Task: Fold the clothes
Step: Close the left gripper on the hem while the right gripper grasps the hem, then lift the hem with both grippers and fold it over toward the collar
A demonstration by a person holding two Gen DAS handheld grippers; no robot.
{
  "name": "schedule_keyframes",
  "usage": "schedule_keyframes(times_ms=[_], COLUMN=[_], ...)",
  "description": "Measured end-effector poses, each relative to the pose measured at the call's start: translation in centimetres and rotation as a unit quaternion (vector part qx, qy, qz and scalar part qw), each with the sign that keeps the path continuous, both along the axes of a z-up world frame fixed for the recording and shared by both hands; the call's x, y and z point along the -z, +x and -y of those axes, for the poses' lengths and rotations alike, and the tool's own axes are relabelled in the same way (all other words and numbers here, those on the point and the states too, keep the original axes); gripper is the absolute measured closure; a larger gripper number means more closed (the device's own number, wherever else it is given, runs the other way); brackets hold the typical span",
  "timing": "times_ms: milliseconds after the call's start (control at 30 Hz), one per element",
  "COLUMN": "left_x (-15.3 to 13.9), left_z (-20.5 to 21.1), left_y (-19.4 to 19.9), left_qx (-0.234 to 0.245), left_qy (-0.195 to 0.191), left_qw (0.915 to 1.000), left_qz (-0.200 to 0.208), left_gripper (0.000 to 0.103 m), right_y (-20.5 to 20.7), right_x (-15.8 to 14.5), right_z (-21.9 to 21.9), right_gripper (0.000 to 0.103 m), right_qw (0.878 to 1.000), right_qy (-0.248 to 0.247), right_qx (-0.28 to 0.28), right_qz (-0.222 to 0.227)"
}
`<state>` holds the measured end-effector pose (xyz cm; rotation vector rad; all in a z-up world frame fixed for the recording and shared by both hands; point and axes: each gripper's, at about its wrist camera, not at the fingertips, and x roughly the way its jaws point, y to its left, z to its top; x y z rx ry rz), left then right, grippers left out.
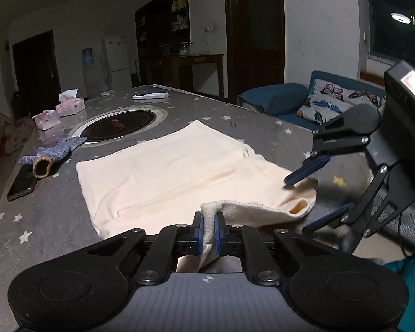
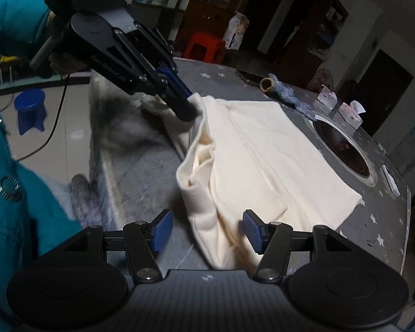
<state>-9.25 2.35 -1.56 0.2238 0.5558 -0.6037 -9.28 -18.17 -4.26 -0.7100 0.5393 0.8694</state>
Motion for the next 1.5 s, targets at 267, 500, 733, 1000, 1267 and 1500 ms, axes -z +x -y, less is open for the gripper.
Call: schedule_keyframes(times_ms=[267, 500, 733, 1000, 1267, 1500], left_x=[0.3, 1.0, 2.4, 2.6, 0.5, -2.0], left_z=[-0.3, -1.0, -1.4, -2.5, -3.1, -3.7], left_y=[0.6, -1.9, -2.8, -2.0, -3.7, -7.7], left_qx=[0.002, 0.008, 0.011, -0.001, -0.009, -0.008], left_qy=[0.001, 0.041, 0.081, 0.07, 0.026, -0.001], left_qw=[0.9999, 0.9991, 0.9966, 0.9976, 0.9996, 0.9999], left_qz=[-0.012, 0.007, 0.008, -0.004, 0.006, 0.014], left_gripper=[0.091, 0.064, 0.062, 0.095, 0.098, 0.098], right_y=[2.7, 4.6, 6.0, 5.5, 2.9, -0.6], right_x=[0.1, -1.2, -2.4, -2.4, -3.6, -5.8], right_z=[-0.2, 0.8, 1.2, 1.2, 2.0, 3.1], right_gripper=[0.083, 0.09, 0.091, 0.093, 0.094, 0.094], right_qw=[0.998, 0.992, 0.987, 0.985, 0.985, 0.985], right_qy=[0.036, 0.076, 0.104, 0.111, 0.128, 0.136], right_qx=[0.024, 0.047, 0.073, 0.089, 0.081, 0.052], right_qz=[-0.04, -0.091, -0.104, -0.097, -0.084, -0.09])
